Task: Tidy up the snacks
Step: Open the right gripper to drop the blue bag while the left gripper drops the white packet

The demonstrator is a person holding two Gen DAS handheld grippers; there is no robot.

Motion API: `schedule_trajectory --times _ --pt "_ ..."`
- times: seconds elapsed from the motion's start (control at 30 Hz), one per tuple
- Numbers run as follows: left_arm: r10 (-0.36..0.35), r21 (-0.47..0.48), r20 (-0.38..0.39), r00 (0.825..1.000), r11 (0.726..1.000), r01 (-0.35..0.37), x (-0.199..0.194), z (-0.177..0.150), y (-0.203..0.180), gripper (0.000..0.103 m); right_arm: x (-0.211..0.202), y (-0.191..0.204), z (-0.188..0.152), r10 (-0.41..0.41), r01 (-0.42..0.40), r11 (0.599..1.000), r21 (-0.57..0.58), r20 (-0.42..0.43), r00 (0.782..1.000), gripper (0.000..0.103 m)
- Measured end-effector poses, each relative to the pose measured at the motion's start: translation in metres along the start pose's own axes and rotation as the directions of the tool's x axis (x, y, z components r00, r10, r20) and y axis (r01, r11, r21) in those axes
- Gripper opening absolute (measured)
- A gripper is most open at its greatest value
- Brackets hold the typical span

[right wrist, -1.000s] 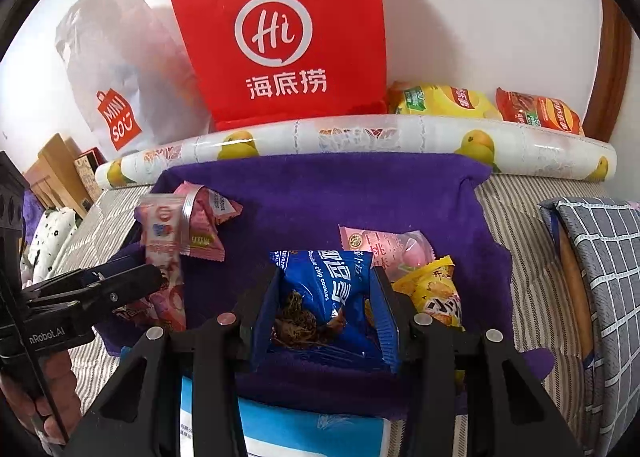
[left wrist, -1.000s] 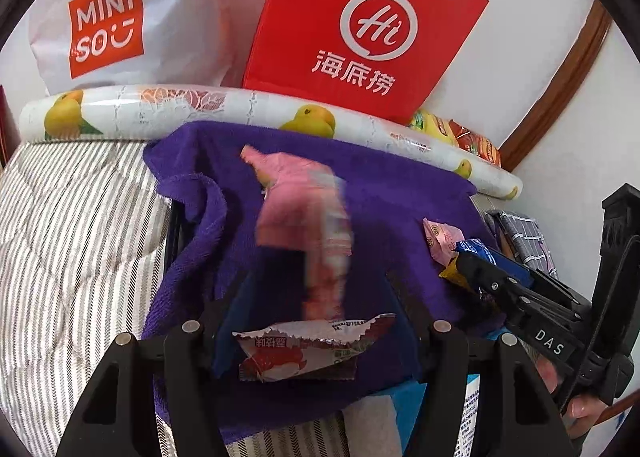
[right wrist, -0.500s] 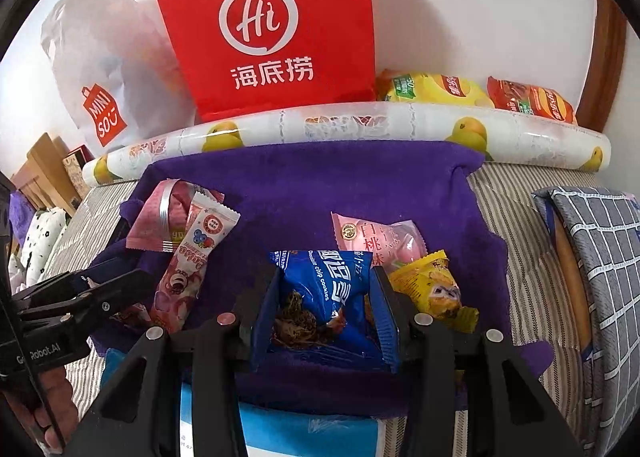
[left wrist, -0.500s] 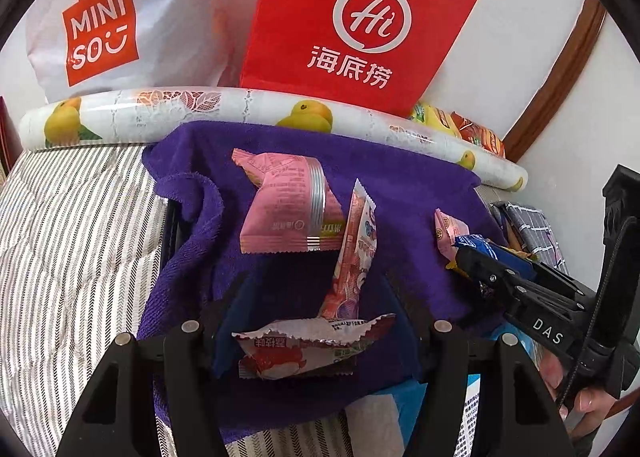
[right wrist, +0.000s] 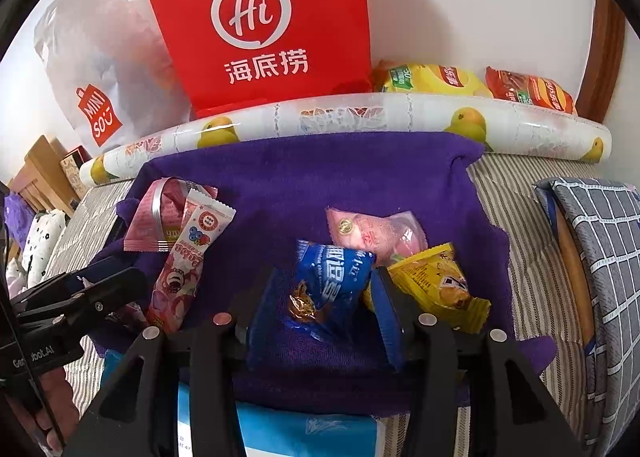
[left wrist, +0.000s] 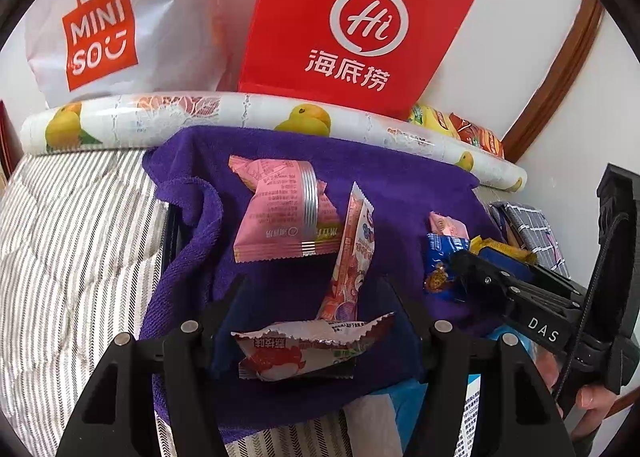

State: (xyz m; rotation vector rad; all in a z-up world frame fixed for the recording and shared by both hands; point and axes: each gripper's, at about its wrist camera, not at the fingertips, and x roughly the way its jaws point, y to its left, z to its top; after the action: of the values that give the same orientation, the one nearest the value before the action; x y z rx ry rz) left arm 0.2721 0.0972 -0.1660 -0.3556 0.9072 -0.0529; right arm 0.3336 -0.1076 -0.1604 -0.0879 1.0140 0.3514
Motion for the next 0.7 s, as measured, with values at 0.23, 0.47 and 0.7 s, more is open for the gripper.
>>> schedule_trajectory --times 0.23,0.47,0.7 --pt "-0.014 0.007 0.024 1.0 1.0 0.013 -0.006 0.002 -0.003 0.064 -0.008 0.002 0.0 -0.019 0.02 1.0 -0.01 0.045 0.999 0.063" --pt "-0.037 -0.008 0.093 0.995 0.999 0.038 -0.022 0.004 0.0 0.075 -0.012 0.006 0.002 -0.028 0.029 0.999 -0.025 0.066 0.997 0.067" --pt "-0.066 -0.005 0.16 0.985 0.998 0.067 -0.037 0.005 -0.002 0.08 -0.012 0.007 0.002 -0.025 0.027 0.999 -0.022 0.066 0.997 0.067"
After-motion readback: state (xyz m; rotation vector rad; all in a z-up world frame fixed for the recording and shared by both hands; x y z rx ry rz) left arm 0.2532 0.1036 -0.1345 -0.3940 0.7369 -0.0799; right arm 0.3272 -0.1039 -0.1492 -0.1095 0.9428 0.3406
